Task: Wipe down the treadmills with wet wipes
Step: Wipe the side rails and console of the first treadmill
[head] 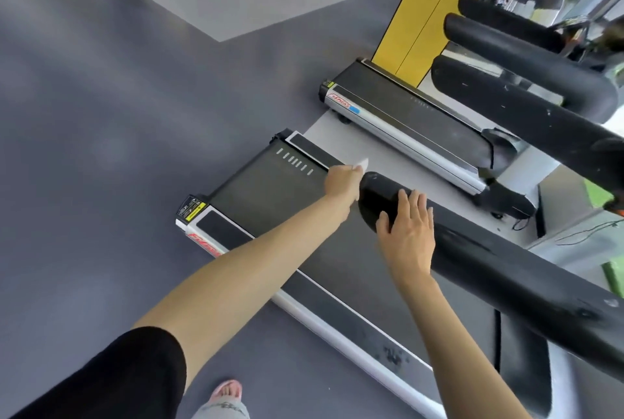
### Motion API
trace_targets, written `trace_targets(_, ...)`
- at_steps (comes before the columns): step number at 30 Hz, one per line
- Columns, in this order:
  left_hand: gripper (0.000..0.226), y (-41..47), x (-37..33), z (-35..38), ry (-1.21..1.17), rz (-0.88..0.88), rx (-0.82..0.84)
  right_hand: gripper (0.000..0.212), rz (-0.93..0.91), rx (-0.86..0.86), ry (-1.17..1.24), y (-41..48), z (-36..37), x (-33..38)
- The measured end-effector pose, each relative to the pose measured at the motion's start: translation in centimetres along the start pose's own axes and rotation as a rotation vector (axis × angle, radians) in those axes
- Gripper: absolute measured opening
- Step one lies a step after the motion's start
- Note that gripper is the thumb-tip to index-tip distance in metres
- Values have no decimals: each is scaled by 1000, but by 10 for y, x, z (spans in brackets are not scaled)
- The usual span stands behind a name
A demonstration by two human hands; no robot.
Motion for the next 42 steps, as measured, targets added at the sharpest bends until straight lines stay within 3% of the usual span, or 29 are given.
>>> trace_targets(2,41,0,8,-1,14,56,39,59,0,-31,2,-1,1,2)
trace_targets(7,45,-13,52,0,-92,-75,60,51,-29,-65,-90,1,7,0)
trace_targets(11,37,-8,24,4,-73,164,19,52,18,-47,-153,-1,10,2)
trace_targets(13,26,-7,23,8,-86,199,30,53,30,-34,-180,0,9,5)
trace_targets(18,27,-13,71,5,-181,17,33,52,-101,-13,-183,9,11,13)
trace_targets(24,34,-9,34,9,-188,238,101,56,-81,-69,-130,7,15,17)
trace_targets(27,28,1,48,12,-255,102,59,68,-87,-67,-143,7,17,18)
trace_targets(29,29,-7,72,8,-365,-108,42,61,-84,-70,-146,6,18,17)
trace_targets(31,20,-19,88,7,-424,-192,76,55,-91,-71,-139,7,19,16)
trace_targets(38,18,7,33,12,-471,17,85,70,-98,-48,-139,7,19,17)
trace_targets(42,21,1,67,18,-544,-180,84,73,-96,-21,-132,8,20,17)
Point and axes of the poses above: each hand's wrist, its own y-axis towards the middle knuckle, its own z-axis out of the palm, x = y × z, the point moved 4 cm from there along y, towards the middle knuckle, and after that the axes turned 12 degrees about z, right-handed, at the moved point
